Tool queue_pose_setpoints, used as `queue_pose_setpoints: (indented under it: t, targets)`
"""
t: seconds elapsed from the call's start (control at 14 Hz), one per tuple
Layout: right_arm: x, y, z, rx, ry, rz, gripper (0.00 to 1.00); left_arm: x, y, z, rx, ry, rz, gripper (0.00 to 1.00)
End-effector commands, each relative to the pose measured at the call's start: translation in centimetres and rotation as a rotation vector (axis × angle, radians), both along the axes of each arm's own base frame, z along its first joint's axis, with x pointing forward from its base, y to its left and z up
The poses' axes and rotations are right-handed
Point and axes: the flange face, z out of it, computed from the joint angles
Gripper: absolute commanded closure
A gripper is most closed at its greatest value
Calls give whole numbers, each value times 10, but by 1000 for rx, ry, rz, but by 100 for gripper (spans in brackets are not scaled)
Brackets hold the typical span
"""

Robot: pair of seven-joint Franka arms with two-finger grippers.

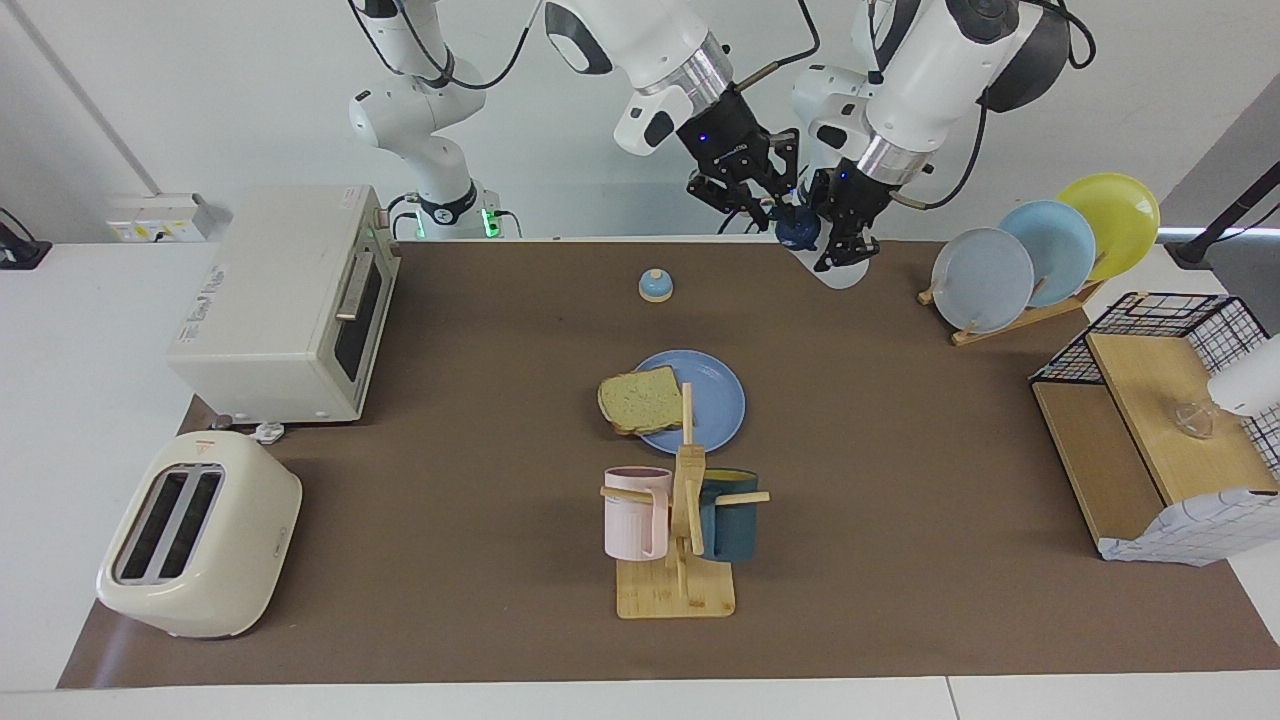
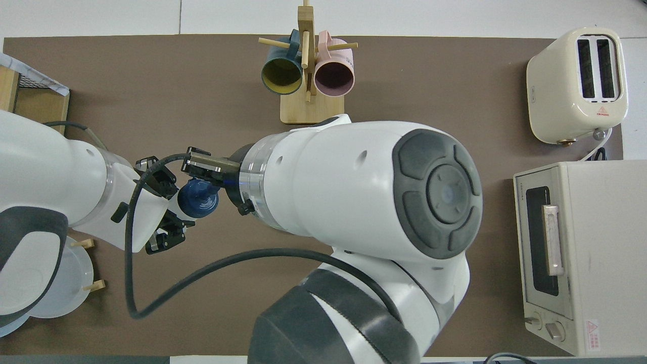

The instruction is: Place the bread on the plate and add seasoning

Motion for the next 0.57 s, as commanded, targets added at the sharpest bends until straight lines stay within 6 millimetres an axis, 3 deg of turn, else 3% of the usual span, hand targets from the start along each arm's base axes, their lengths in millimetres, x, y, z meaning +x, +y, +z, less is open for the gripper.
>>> queue_pose_setpoints:
  t: [0.0, 0.36, 0.5]
  targets:
    - [1, 0, 0, -5, -19, 1, 70, -8, 2, 1, -28, -15, -9, 100]
    - [-5, 5, -3, -12, -14, 12, 70, -8, 4, 1, -28, -13, -5, 100]
    - [-5, 5, -2, -11, -16, 14, 75, -8, 3, 1, -29, -14, -6, 100]
